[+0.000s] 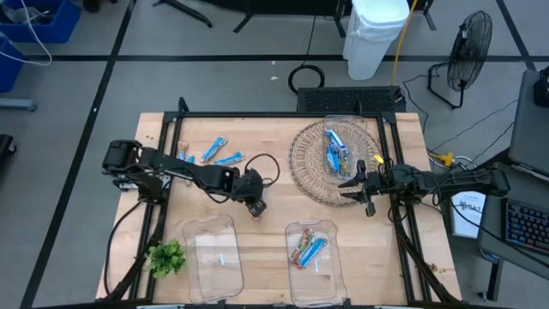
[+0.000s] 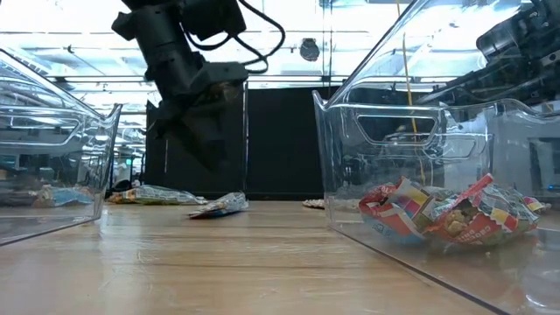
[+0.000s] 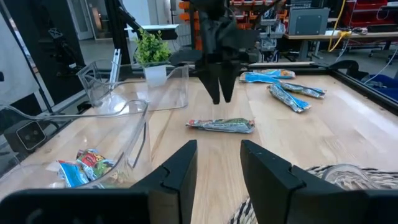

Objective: Pick and place Granola Bars by type
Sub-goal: Put the red granola bar into the bottom middle transparent bin

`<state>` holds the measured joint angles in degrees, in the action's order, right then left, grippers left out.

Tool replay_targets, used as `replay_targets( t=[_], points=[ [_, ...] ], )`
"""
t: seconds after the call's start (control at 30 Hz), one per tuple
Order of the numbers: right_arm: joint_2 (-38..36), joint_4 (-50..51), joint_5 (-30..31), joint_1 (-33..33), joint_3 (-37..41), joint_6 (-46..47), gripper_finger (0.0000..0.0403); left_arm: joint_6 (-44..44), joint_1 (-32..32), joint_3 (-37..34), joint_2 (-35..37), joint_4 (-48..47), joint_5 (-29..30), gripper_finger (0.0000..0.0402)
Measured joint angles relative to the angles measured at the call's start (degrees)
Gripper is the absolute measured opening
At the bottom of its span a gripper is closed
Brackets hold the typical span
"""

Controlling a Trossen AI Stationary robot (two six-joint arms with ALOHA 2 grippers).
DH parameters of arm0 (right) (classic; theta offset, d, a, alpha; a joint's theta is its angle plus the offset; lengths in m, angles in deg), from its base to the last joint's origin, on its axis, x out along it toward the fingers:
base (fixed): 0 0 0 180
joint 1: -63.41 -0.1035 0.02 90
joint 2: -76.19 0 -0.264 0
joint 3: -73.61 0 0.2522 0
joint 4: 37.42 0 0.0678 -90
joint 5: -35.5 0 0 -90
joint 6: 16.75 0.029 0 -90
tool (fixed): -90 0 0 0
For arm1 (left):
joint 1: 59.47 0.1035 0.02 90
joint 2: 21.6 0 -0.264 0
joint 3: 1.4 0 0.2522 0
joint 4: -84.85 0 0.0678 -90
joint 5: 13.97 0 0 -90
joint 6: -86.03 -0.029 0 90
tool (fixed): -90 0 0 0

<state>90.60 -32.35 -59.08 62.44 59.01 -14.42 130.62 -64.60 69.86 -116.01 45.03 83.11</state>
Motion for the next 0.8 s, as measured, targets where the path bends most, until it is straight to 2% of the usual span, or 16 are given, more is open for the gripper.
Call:
replay_targets(
  t=[0.37, 0.57, 0.8],
  points=[
    [0.0, 0.0, 0.0, 0.0, 0.0, 0.0, 0.0114, 3.0, 1.4, 0.0, -5.0, -0.3, -0.6, 0.0134],
    [0.0, 0.0, 0.0, 0.0, 0.0, 0.0, 0.0114, 3.0, 2.4, 0.1, -8.8, 2.4, -4.1, 0.0134],
    [0.0, 0.0, 0.0, 0.0, 0.0, 0.0, 0.0114, 1.6, 2.5, 0.1, -9.3, 2.9, -4.2, 0.0134]
  ],
)
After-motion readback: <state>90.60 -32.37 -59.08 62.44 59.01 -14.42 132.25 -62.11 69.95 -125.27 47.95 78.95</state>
